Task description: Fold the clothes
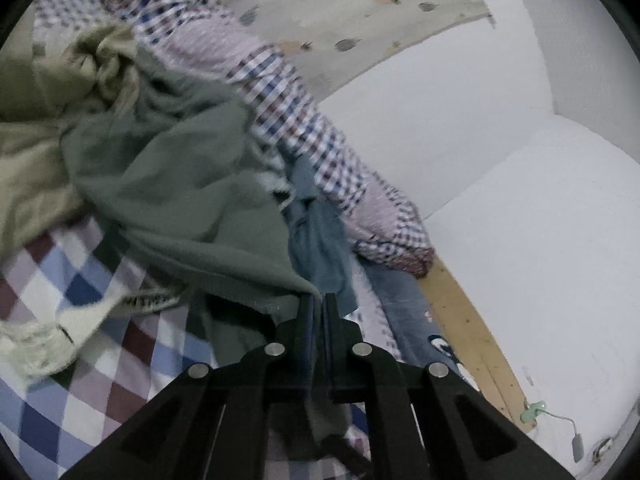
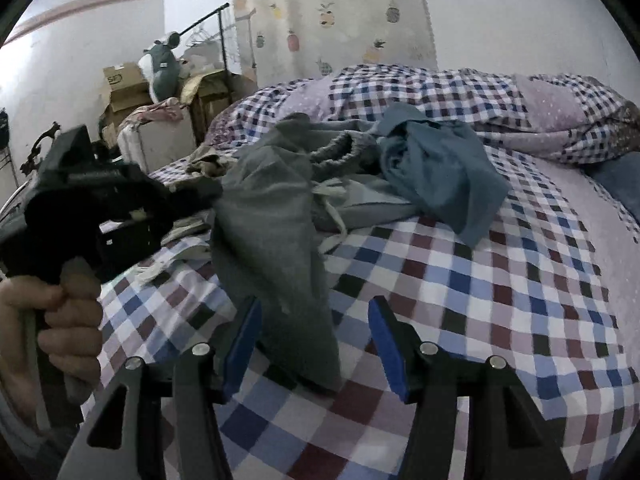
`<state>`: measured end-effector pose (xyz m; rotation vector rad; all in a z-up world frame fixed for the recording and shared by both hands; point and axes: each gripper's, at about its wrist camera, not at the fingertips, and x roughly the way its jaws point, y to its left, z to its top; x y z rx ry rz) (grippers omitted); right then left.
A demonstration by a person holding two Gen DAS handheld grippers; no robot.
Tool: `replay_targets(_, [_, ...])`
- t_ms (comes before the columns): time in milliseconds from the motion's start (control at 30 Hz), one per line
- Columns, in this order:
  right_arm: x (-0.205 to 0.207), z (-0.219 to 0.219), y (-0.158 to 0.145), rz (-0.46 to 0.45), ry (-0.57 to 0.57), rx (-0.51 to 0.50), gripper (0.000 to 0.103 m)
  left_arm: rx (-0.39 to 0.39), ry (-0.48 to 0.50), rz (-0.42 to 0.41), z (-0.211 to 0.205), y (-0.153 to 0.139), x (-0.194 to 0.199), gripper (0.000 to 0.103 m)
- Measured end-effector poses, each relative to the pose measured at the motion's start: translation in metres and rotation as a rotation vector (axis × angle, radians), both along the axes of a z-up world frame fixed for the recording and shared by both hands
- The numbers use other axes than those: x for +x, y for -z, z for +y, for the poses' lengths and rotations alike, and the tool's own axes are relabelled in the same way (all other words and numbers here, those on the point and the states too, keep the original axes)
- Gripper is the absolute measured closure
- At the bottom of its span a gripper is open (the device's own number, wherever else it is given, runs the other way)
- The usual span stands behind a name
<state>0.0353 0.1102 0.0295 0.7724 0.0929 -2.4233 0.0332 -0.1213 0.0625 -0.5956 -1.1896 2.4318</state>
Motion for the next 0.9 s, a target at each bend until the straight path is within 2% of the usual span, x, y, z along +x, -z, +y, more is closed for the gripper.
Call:
replay_targets(200, [0.002,-0.01,0.005,-0.045,-0.095,-0.052,0.038,0.008,-0.097,0.059,-0.043,-0.02,0.018,0.101])
replay_targets(400, [-0.013,0.008,0.011,-0.153,-0.077,-0.189,0.037,0.003,-0.268,0.061,-0.094,-0.021,0.036,0.103])
replay_targets(500, [-0.016,0.005,0.014,-0.188,-0.088,-0.211,0.037,0.019,-0.331,0.051,-0.117,-0.017,0.044,0.103])
replay_targets(633, [-0.012,-0.011,0.016,-0.198,-0.139,-0.186,0.037,0.033,-0.323,0.001,-0.128,-0.005,0.04,0.103])
replay_targets(800, [-0.004,-0.033,0.024,-0.176,-0.16,-0.056,0.037,0.008,-0.256,-0.074,-0.119,0.006,0.024,0.102])
replay_targets(867, [-0.004,-0.035,0.026,-0.176,-0.145,-0.035,0.039,-0.001,-0.25,-0.098,-0.117,0.009,0.021,0.093])
replay_targets(900, [-0.006,-0.033,0.027,-0.18,-0.127,-0.029,0.048,0.001,-0.251,-0.104,-0.117,0.011,0.021,0.087])
